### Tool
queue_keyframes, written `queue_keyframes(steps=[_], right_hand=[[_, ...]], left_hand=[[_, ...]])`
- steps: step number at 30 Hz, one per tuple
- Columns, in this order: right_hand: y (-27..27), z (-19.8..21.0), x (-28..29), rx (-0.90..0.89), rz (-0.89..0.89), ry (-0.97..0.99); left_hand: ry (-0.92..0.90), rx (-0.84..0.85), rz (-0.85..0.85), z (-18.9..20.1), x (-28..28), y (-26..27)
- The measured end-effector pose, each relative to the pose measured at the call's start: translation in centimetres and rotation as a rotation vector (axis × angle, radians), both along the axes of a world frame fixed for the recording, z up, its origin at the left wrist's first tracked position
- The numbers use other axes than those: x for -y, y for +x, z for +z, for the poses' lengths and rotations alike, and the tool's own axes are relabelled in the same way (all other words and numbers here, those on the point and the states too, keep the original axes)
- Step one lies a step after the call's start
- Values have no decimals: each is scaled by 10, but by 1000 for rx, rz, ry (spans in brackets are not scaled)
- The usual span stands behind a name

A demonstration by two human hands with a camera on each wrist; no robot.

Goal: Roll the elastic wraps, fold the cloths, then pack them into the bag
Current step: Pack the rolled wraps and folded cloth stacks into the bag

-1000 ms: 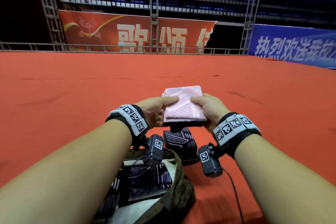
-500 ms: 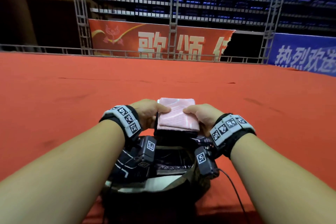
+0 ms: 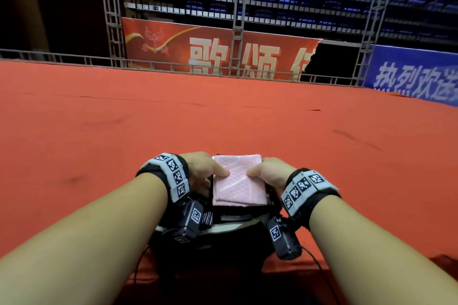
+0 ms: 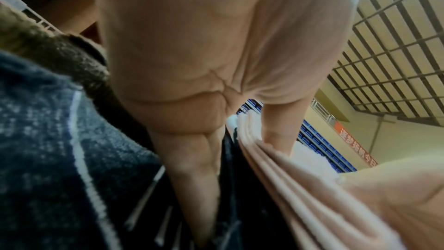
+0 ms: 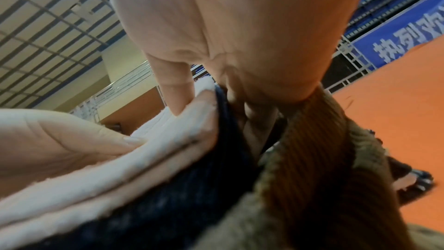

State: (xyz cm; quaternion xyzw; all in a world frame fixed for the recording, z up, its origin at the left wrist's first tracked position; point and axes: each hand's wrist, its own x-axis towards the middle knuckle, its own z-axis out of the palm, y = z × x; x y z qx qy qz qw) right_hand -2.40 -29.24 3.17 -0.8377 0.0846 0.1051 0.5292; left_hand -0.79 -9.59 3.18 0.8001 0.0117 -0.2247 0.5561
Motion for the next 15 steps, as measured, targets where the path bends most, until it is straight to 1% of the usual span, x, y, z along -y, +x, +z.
queue_keyframes(steps=[3,5,8,11,13,15], right_hand=[[7,-5,3,-17,27,-111],[12,-9,5,-8,21,-131],[10,-5,3,64,4,-123],[7,3,-1,145,16,-191],[6,3,-1,152,39,-274],[9,0,1,110,88,-356]], left_hand=[[97,42,-11,2,3,-4],[134,48,-22,1,4,-4],[106,50,-31,-4,4,0],[90,71,-28,-9,6,5],[165,90,-26,-11,8,9],[249,95,-41,-10,9,10]])
